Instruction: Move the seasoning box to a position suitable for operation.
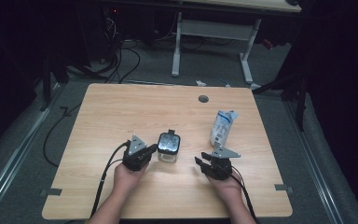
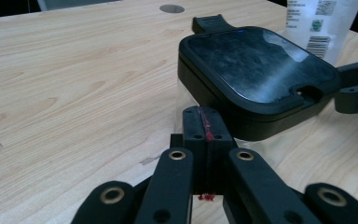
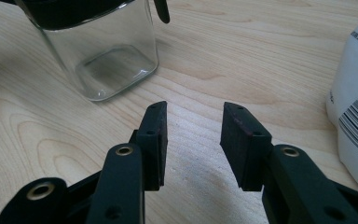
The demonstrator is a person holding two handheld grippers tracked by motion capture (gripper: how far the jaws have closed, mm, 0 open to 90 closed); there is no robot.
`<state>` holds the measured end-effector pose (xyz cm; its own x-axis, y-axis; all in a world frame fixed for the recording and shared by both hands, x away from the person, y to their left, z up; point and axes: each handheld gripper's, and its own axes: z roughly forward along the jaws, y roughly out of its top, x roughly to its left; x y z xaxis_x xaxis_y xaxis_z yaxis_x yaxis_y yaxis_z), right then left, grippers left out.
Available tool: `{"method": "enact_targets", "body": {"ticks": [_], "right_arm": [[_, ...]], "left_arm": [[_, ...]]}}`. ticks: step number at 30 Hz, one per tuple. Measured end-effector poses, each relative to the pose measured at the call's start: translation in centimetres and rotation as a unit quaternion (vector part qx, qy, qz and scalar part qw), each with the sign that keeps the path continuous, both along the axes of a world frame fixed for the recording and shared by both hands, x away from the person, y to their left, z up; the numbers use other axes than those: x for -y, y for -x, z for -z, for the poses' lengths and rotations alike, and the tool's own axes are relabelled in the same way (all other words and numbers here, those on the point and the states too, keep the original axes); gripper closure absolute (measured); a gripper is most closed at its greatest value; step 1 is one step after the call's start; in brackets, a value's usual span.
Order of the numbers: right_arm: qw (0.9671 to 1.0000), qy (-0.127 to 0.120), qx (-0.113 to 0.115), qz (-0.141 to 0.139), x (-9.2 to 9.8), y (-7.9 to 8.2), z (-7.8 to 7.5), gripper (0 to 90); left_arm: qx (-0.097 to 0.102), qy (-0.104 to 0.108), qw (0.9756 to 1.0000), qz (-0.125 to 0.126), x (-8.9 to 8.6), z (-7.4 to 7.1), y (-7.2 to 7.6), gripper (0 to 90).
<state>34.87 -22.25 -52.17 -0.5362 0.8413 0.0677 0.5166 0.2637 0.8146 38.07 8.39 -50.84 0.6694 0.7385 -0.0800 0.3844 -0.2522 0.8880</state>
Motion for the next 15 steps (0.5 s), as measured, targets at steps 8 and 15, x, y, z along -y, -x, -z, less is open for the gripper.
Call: {"method": "enact_targets", "body": {"ticks": [8, 15], "right_arm": [[1.0000, 0.000, -0.001, 0.002, 0.0, 0.0, 0.0, 61.6], [1.0000, 0.000, 0.001, 0.002, 0.1, -0.1, 0.0, 61.3]], "left_arm": [[0.004, 0.001, 0.9999, 0.011, 0.7, -0.2, 1.3, 90.0], [0.010, -0.001, 0.9997, 0.022, 1.6, -0.2, 2.5, 90.0]]}}
